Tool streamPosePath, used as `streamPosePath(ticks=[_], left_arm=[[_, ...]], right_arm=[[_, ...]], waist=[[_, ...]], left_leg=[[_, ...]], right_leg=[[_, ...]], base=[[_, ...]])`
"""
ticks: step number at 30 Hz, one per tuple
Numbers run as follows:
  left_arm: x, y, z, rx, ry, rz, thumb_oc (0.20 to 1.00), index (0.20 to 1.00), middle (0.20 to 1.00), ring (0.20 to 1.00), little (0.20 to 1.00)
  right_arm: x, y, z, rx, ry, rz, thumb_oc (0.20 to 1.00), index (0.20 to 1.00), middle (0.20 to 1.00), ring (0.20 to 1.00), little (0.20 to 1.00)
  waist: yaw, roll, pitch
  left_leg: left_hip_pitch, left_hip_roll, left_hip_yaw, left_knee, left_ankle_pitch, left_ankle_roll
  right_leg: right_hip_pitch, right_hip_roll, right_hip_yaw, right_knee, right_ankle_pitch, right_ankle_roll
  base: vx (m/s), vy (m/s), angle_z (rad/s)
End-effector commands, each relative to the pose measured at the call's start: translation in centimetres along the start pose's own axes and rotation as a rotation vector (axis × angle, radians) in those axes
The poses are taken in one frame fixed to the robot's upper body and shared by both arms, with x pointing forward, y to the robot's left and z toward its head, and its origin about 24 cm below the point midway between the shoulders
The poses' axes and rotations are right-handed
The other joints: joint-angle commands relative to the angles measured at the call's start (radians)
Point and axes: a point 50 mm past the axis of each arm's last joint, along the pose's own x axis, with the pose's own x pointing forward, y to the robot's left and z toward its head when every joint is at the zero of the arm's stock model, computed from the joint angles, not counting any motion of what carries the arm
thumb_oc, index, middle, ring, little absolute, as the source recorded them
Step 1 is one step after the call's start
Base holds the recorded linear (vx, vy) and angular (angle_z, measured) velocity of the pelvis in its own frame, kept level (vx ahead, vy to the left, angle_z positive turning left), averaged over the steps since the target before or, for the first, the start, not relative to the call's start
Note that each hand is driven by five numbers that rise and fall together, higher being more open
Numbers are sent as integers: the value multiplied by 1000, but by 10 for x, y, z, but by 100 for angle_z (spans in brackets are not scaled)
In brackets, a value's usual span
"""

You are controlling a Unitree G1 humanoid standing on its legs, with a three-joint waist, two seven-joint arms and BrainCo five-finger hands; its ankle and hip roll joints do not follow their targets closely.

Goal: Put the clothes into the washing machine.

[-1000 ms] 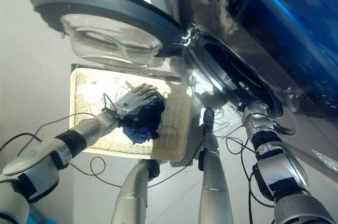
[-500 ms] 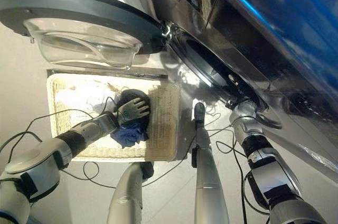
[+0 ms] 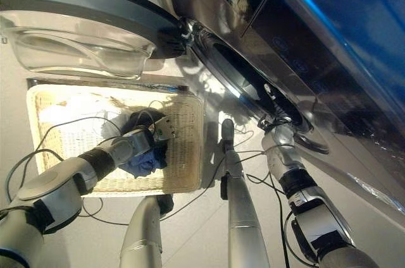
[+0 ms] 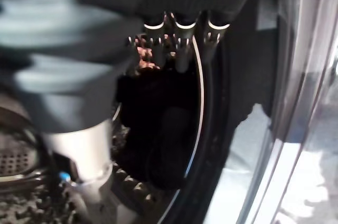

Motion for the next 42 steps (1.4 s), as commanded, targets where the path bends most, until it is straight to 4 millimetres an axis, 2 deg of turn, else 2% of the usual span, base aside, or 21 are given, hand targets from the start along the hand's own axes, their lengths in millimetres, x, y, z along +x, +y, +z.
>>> streamPosePath(ticks=[1, 2, 5, 14, 16, 20, 21, 22, 25, 27, 28, 29, 30, 32, 33, 34, 39, 41, 42], left_arm=[[-12, -73, 24, 30, -38, -320, 542, 542, 542, 542, 542], [-12, -74, 26, 13, -39, -331, 200, 200, 200, 200, 200], [-11, -70, 31, -19, -41, -311, 200, 200, 200, 200, 200], [-9, -60, 29, -29, -53, -258, 200, 200, 200, 200, 200], [-12, -57, 7, -29, -58, -278, 200, 200, 200, 200, 200], [-13, -56, 0, -102, -34, -204, 200, 200, 200, 200, 200], [-13, -51, -8, -231, 1, -99, 200, 200, 200, 200, 200], [-13, -50, -8, -243, 4, -89, 200, 200, 200, 200, 200], [-16, -38, -27, -528, 115, 113, 200, 200, 200, 200, 200], [-20, -28, -46, -742, 199, 310, 200, 200, 200, 200, 200], [-21, -27, -48, -773, 213, 330, 200, 200, 200, 200, 200], [-24, -28, -54, -899, 260, 415, 200, 200, 200, 200, 200], [-25, -28, -55, -931, 267, 440, 200, 200, 200, 200, 200], [-28, -36, -55, -1147, 331, 546, 200, 200, 200, 200, 200], [-29, -37, -54, -1178, 336, 564, 200, 200, 200, 200, 200], [-31, -40, -53, -1283, 352, 613, 200, 200, 200, 200, 200], [-39, -44, -43, -1750, 377, 828, 200, 200, 200, 200, 200], [-40, -43, -42, -1811, 370, 853, 200, 200, 200, 200, 200], [-40, -43, -38, -1924, 341, 885, 200, 200, 200, 200, 200]], right_arm=[[-1, 14, 35, 131, -160, 69, 1000, 1000, 1000, 1000, 1000], [-4, 17, 35, 133, -167, 87, 1000, 1000, 1000, 1000, 1000], [-11, 23, 35, 127, -171, 119, 1000, 1000, 1000, 1000, 1000], [-12, 23, 32, 144, -145, 109, 1000, 1000, 1000, 1000, 1000], [-7, 15, 34, 144, -141, 79, 1000, 1000, 1000, 1000, 1000], [-6, 12, 32, 135, -128, 63, 1000, 1000, 1000, 1000, 1000], [-5, 10, 30, 123, -111, 56, 1000, 1000, 1000, 1000, 1000], [-5, 10, 30, 122, -110, 56, 1000, 1000, 1000, 1000, 1000], [-5, 8, 28, 103, -100, 53, 1000, 1000, 1000, 1000, 1000], [-6, 7, 26, 61, -93, 57, 1000, 1000, 1000, 1000, 1000], [-6, 7, 26, 52, -93, 59, 1000, 1000, 1000, 1000, 1000], [-7, 8, 25, 25, -93, 70, 1000, 1000, 1000, 1000, 1000], [-8, 8, 25, 19, -93, 73, 1000, 1000, 1000, 1000, 1000], [-12, 11, 20, -43, -95, 117, 1000, 1000, 1000, 1000, 1000], [-13, 12, 19, -53, -96, 126, 1000, 1000, 1000, 1000, 1000], [-17, 13, 17, -97, -105, 155, 1000, 1000, 1000, 1000, 1000], [-36, 25, -2, -348, -124, 408, 1000, 1000, 1000, 1000, 1000], [-38, 26, -5, -394, -134, 444, 1000, 1000, 1000, 1000, 1000], [-41, 26, -13, -504, -137, 518, 1000, 1000, 1000, 1000, 1000]], waist=[[14, 16, 36], [14, 15, 36], [13, 14, 36], [19, 16, 36], [33, 17, 36], [41, 16, 36], [48, 16, 36], [49, 16, 36], [63, 16, 36], [77, 14, 36], [78, 13, 36], [84, 11, 36], [85, 11, 36], [93, 7, 36], [94, 7, 36], [97, 5, 36], [115, -5, 36], [117, -6, 36], [121, -8, 36]], left_leg=[[39, -52, 33, -247, 176, -85], [37, -51, 31, -245, 177, -85], [34, -51, 26, -239, 175, -86], [47, -46, 27, -240, 175, -85], [65, -35, 20, -216, 167, -85], [80, -32, 15, -209, 162, -87], [98, -32, 12, -208, 159, -87], [100, -32, 12, -209, 159, -87], [120, -31, 8, -206, 157, -84], [148, -31, 3, -204, 157, -82], [153, -31, 2, -203, 157, -82], [163, -32, -3, -197, 156, -81], [165, -32, -4, -197, 156, -81], [181, -32, -10, -191, 155, -81], [183, -33, -11, -191, 155, -80], [190, -34, -14, -190, 154, -80], [219, -35, -29, -187, 143, -78], [222, -35, -31, -185, 140, -78], [230, -34, -35, -179, 133, -76]], right_leg=[[28, 28, -92, 97, -105, 115], [26, 27, -93, 100, -106, 115], [23, 26, -90, 105, -109, 113], [38, 17, -100, 111, -117, 113], [58, -4, -124, 149, -135, 111], [75, -10, -134, 158, -142, 108], [91, -16, -143, 165, -149, 105], [93, -16, -144, 165, -150, 104], [113, -20, -154, 176, -159, 98], [143, -25, -165, 187, -170, 93], [148, -25, -166, 189, -172, 93], [160, -26, -168, 196, -178, 90], [162, -26, -168, 199, -180, 90], [178, -28, -172, 214, -192, 86], [180, -29, -172, 216, -194, 86], [187, -28, -174, 221, -201, 83], [212, -32, -185, 248, -231, 76], [213, -32, -186, 256, -237, 75], [219, -34, -189, 267, -246, 74]], base=[[-7, -23, -3], [0, 0, 0], [0, 0, 0], [-8, -7, 2], [-43, -74, 6], [-11, -47, 22], [-4, -15, 11], [-3, -14, 8], [1, -5, 4], [0, 0, 0], [0, 0, 0], [0, 0, 0], [13, 11, 3], [11, 7, 4], [10, -1, 4], [11, -10, 5], [16, -23, 5], [11, -12, 2], [24, -28, 6]])
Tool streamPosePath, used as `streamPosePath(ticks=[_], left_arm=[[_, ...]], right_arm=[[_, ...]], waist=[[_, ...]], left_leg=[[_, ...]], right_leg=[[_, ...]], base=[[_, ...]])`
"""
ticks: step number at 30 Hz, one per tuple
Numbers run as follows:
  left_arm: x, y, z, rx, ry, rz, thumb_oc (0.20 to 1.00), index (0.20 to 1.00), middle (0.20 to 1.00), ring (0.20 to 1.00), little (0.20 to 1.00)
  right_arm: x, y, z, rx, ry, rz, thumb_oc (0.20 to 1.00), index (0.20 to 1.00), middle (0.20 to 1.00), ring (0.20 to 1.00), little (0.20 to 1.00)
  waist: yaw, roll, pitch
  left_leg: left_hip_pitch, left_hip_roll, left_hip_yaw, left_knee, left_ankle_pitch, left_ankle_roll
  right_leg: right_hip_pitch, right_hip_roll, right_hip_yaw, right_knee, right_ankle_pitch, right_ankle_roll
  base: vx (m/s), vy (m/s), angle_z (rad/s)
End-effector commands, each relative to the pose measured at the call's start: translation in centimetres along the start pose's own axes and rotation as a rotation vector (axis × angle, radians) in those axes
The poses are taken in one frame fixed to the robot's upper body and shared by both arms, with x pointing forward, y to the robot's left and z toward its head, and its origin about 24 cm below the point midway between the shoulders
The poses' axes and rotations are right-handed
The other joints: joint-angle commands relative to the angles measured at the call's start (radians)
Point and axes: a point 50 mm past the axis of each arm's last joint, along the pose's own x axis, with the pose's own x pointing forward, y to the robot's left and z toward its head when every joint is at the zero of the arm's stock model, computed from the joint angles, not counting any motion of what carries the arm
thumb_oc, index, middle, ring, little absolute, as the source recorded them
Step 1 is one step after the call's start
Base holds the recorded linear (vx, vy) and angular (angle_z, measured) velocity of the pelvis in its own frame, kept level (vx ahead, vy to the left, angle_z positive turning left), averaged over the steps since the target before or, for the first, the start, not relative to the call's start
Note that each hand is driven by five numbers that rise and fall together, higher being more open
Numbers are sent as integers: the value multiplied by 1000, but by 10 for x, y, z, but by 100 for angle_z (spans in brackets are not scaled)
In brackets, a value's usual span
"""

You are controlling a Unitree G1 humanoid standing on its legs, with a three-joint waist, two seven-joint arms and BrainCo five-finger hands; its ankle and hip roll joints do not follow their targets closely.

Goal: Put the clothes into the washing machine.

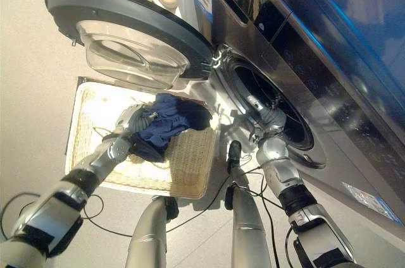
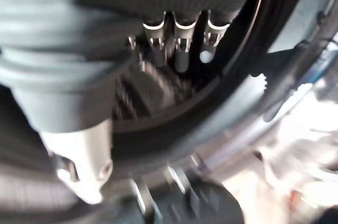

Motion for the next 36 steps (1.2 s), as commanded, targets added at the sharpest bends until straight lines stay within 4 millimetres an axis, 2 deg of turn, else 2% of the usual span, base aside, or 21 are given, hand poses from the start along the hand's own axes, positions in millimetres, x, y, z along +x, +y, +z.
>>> streamPosePath(ticks=[1, 2, 4, 8, 13, 17, 27, 29, 36], left_arm=[[8, 14, 23, -236, -105, 72, 200, 200, 200, 200, 200], [5, 12, 24, -329, -107, 74, 200, 200, 200, 200, 200], [4, 12, 25, -404, -122, 73, 200, 200, 200, 200, 200], [2, 8, 34, -520, -164, 50, 200, 200, 200, 200, 200], [1, 1, 47, -619, -198, -5, 200, 200, 200, 200, 200], [3, -5, 59, -744, -230, -70, 200, 200, 200, 200, 200], [3, -23, 88, -945, -288, -215, 200, 200, 200, 200, 200], [1, -30, 103, -1014, -328, -304, 200, 200, 200, 200, 200], [-6, -37, 124, -1005, -409, -408, 200, 200, 200, 200, 200]], right_arm=[[-1, 11, 18, -167, -135, 173, 1000, 1000, 1000, 1000, 1000], [-3, 12, 10, -275, -121, 247, 1000, 1000, 1000, 1000, 1000], [-3, 11, 3, -376, -105, 314, 1000, 1000, 1000, 1000, 1000], [-2, 13, -3, -508, -95, 417, 1000, 1000, 1000, 1000, 1000], [2, 22, -2, -523, -73, 527, 1000, 1000, 1000, 1000, 1000], [9, 32, -5, -502, 15, 609, 1000, 1000, 1000, 1000, 1000], [23, 42, -9, -507, 89, 590, 1000, 1000, 1000, 1000, 1000], [27, 47, -12, -432, 167, 591, 1000, 1000, 1000, 1000, 1000], [31, 55, -11, -374, 206, 606, 1000, 1000, 1000, 1000, 1000]], waist=[[36, 1, 6], [43, -3, 6], [48, -7, 6], [62, -10, 6], [78, 0, 6], [93, 8, 6], [119, 34, 6], [134, 46, 6], [149, 60, 6]], left_leg=[[48, -31, 31, -155, 85, -67], [55, -30, 30, -151, 80, -65], [61, -29, 30, -147, 76, -64], [64, -32, 19, -139, 69, -61], [64, -41, 3, -136, 65, -60], [66, -47, -5, -137, 66, -59], [59, -65, -28, -133, 67, -52], [52, -77, -40, -127, 66, -46], [49, -91, -52, -126, 69, -39]], right_leg=[[20, -10, -84, 198, -198, 103], [28, -13, -91, 205, -205, 103], [37, -17, -97, 205, -209, 103], [45, -22, -108, 212, -214, 101], [49, -28, -114, 215, -217, 103], [58, -33, -123, 208, -217, 101], [61, -39, -130, 203, -211, 95], [58, -46, -136, 205, -207, 91], [59, -51, -142, 198, -195, 86]], base=[[35, -56, 10], [23, -47, 10], [28, -71, 10], [24, -64, 4], [20, -50, 8], [14, -46, 4], [10, -39, 11], [11, -67, 2], [6, -20, 11]])
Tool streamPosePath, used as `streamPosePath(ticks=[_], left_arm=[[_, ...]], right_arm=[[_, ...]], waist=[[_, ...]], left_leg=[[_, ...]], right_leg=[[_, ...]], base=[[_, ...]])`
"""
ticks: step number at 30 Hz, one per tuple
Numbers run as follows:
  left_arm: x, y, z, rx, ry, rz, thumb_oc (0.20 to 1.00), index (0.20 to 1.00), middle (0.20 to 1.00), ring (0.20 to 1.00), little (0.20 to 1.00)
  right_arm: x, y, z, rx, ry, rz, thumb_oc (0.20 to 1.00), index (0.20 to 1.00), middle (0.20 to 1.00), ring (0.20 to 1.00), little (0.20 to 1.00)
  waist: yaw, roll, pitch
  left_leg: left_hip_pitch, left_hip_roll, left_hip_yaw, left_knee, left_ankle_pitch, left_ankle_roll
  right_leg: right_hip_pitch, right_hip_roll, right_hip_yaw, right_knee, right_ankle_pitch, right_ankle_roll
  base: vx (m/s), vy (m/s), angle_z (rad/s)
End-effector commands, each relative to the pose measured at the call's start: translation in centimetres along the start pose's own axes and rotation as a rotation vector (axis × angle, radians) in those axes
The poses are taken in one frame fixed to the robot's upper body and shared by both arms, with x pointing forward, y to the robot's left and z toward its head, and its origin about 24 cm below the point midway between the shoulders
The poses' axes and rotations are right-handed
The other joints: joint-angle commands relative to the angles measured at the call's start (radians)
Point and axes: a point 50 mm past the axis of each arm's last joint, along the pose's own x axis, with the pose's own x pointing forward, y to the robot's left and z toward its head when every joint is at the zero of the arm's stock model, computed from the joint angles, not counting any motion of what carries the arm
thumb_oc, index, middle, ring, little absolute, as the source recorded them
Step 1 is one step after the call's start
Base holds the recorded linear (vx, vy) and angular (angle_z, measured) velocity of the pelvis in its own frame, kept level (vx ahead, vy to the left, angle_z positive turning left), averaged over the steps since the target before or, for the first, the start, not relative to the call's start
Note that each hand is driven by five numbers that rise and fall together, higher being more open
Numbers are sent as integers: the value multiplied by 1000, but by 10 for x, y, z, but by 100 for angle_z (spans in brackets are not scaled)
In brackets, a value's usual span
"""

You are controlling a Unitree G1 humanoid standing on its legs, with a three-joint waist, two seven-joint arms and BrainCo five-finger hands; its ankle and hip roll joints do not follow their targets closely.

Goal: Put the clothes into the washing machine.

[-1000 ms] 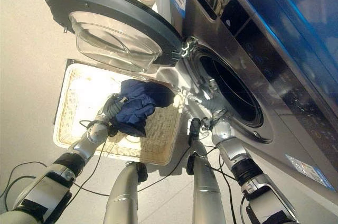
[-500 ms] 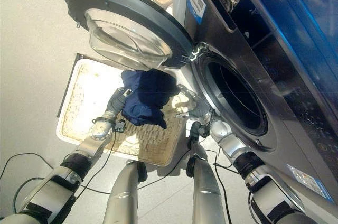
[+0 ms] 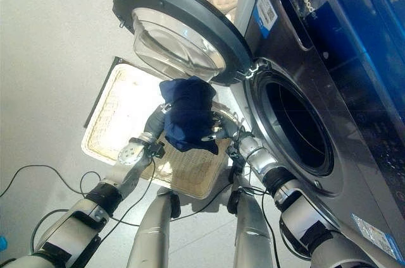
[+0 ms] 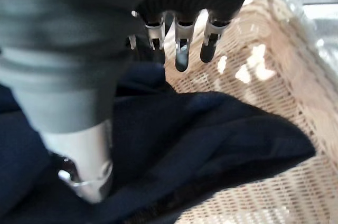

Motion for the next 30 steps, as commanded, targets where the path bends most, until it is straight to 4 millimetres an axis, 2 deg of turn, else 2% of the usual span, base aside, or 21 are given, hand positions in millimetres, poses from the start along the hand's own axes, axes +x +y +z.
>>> streamPosePath(ticks=[1, 16, 21, 22, 23, 24, 30], left_arm=[[12, -32, 27, -62, -154, -130, 200, 200, 200, 200, 200], [13, -70, 43, -212, -197, -344, 200, 200, 200, 200, 200], [16, -82, 49, -226, -203, -386, 200, 200, 200, 200, 200], [16, -83, 49, -225, -202, -387, 200, 200, 200, 200, 200], [16, -85, 50, -221, -202, -386, 200, 200, 200, 200, 200], [17, -85, 51, -219, -198, -385, 200, 200, 200, 200, 200], [19, -82, 44, -180, -157, -332, 200, 200, 200, 200, 200]], right_arm=[[3, -13, 22, 23, -74, -7, 1000, 1000, 1000, 1000, 1000], [13, 7, 45, 130, -130, 89, 1000, 1000, 1000, 1000, 1000], [15, 12, 58, 301, -209, 100, 1000, 1000, 1000, 1000, 1000], [15, 12, 60, 322, -226, 98, 799, 799, 799, 799, 799], [15, 13, 63, 346, -247, 95, 278, 278, 278, 278, 278], [15, 13, 67, 379, -279, 96, 200, 200, 200, 200, 200], [11, 8, 80, 455, -392, 56, 200, 200, 200, 200, 200]], waist=[[20, 87, -17], [42, 105, -17], [44, 106, -17], [44, 106, -17], [43, 107, -17], [42, 108, -17], [34, 104, -17]], left_leg=[[-17, -53, 48, -28, -4, -25], [-19, -73, 36, -23, -2, -10], [-20, -78, 34, -21, -1, -6], [-21, -79, 34, -19, -1, -5], [-21, -80, 34, -18, -1, -5], [-20, -81, 34, -20, -1, -4], [-22, -82, 39, -18, 0, -5]], right_leg=[[-1, -7, -39, 129, -132, 105], [-5, -18, -50, 134, -117, 98], [-4, -17, -51, 133, -112, 97], [-5, -17, -50, 133, -112, 97], [-7, -16, -49, 135, -112, 97], [-7, -16, -48, 134, -110, 98], [-9, -14, -46, 128, -103, 101]], base=[[2, -12, 3], [5, -13, 7], [0, 0, 0], [0, 0, 0], [0, 0, 0], [0, 0, 0], [0, 0, 0]])
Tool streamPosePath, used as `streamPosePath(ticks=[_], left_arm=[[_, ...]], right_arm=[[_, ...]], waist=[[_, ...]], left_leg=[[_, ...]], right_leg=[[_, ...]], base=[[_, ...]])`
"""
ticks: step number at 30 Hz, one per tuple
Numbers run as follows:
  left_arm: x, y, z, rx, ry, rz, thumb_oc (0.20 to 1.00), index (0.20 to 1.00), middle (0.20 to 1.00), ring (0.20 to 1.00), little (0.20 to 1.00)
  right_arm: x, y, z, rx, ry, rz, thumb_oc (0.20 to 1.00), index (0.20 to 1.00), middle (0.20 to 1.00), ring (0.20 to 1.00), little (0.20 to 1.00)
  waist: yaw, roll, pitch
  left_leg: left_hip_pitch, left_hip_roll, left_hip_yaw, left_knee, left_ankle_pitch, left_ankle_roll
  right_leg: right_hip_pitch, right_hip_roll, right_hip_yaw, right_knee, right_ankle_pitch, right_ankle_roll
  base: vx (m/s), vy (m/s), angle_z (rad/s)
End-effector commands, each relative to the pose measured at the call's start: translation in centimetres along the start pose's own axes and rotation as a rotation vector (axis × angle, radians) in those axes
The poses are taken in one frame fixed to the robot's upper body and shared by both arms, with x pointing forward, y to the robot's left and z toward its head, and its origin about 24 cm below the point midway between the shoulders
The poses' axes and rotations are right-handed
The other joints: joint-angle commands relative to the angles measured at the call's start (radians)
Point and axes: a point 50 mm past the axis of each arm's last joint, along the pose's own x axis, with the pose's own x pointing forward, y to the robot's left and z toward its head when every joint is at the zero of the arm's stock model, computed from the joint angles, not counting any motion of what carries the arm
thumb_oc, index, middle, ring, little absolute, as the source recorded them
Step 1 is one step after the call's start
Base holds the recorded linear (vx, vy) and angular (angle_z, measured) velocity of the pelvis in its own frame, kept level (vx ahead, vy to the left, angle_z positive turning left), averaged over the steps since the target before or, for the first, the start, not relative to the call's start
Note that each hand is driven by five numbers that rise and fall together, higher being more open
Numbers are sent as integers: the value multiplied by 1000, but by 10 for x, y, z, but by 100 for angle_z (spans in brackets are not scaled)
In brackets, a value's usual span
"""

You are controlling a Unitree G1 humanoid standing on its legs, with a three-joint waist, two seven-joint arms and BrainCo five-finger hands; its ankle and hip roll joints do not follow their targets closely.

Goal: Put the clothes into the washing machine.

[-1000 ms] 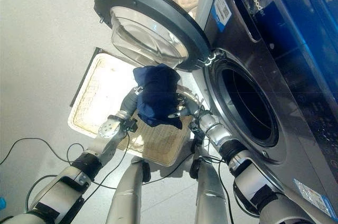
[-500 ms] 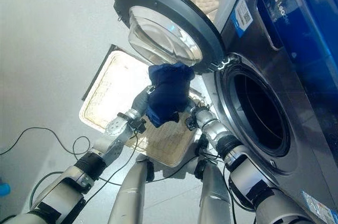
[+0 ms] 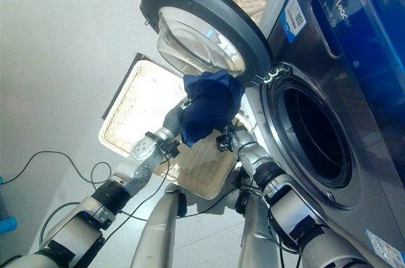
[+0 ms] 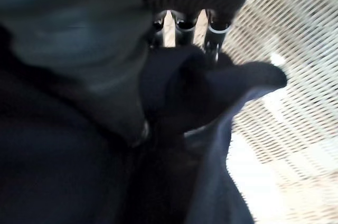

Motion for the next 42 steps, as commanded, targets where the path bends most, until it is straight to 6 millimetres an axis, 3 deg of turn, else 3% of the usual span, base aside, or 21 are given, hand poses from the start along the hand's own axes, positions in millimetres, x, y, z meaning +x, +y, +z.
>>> streamPosePath(ticks=[1, 10, 11, 12, 21, 27, 34, 37, 42], left_arm=[[15, -40, 11, -36, -88, -119, 200, 200, 200, 200, 200], [10, -26, -2, 122, 17, -61, 200, 200, 200, 200, 200], [10, -25, -3, 141, 23, -57, 235, 235, 235, 235, 235], [8, -22, -5, 233, 43, -51, 1000, 1000, 1000, 1000, 1000], [5, -6, -3, 579, 69, -4, 1000, 1000, 1000, 1000, 1000], [2, 5, -3, 713, 53, 77, 1000, 1000, 1000, 1000, 1000], [-4, 15, -7, 722, 32, 205, 1000, 1000, 1000, 1000, 1000], [-9, 17, -12, 698, 4, 297, 1000, 1000, 1000, 1000, 1000], [-13, 23, -14, 612, -21, 436, 1000, 1000, 1000, 1000, 1000]], right_arm=[[7, 9, 46, 47, -235, 29, 200, 200, 200, 200, 200], [-3, 7, 62, 133, -390, -2, 200, 200, 200, 200, 200], [-3, 7, 63, 144, -398, -3, 200, 200, 200, 200, 200], [-6, 5, 64, 172, -424, -14, 200, 200, 200, 200, 200], [-15, -6, 57, 282, -483, -56, 200, 200, 200, 200, 200], [-21, -15, 44, 400, -509, -94, 200, 200, 200, 200, 200], [-31, -31, 13, 543, -489, -236, 200, 200, 200, 200, 200], [-40, -44, -8, 653, -475, -327, 200, 200, 200, 200, 200], [-51, -62, -28, 788, -471, -434, 200, 200, 200, 200, 200]], waist=[[3, 85, -21], [-18, 77, -21], [-20, 76, -21], [-26, 76, -21], [-47, 79, -21], [-59, 80, -21], [-71, 87, -21], [-80, 101, -21], [-86, 125, -21]], left_leg=[[-26, -53, 66, -17, -15, -8], [-23, -46, 84, -15, -17, -8], [-23, -46, 85, -15, -17, -8], [-19, -44, 89, -15, -18, -10], [-15, -32, 112, -20, -18, -13], [-10, -29, 127, -23, -20, -17], [-3, -27, 143, -33, -22, -19], [3, -29, 158, -34, -24, -21], [20, -41, 166, -35, -29, -21]], right_leg=[[2, 26, -29, 51, -59, 97], [0, 33, -20, 42, -52, 103], [0, 34, -19, 41, -51, 104], [2, 34, -17, 40, -52, 105], [1, 41, -2, 33, -54, 109], [5, 43, 5, 24, -56, 113], [5, 48, 14, 17, -60, 114], [7, 51, 24, 13, -67, 111], [16, 54, 39, 11, -74, 108]], base=[[0, 0, 0], [0, 0, 0], [5, 25, -4], [7, 29, -4], [1, 40, -9], [-3, 22, -11], [-2, 52, -9], [1, 99, -11], [29, 118, -19]])
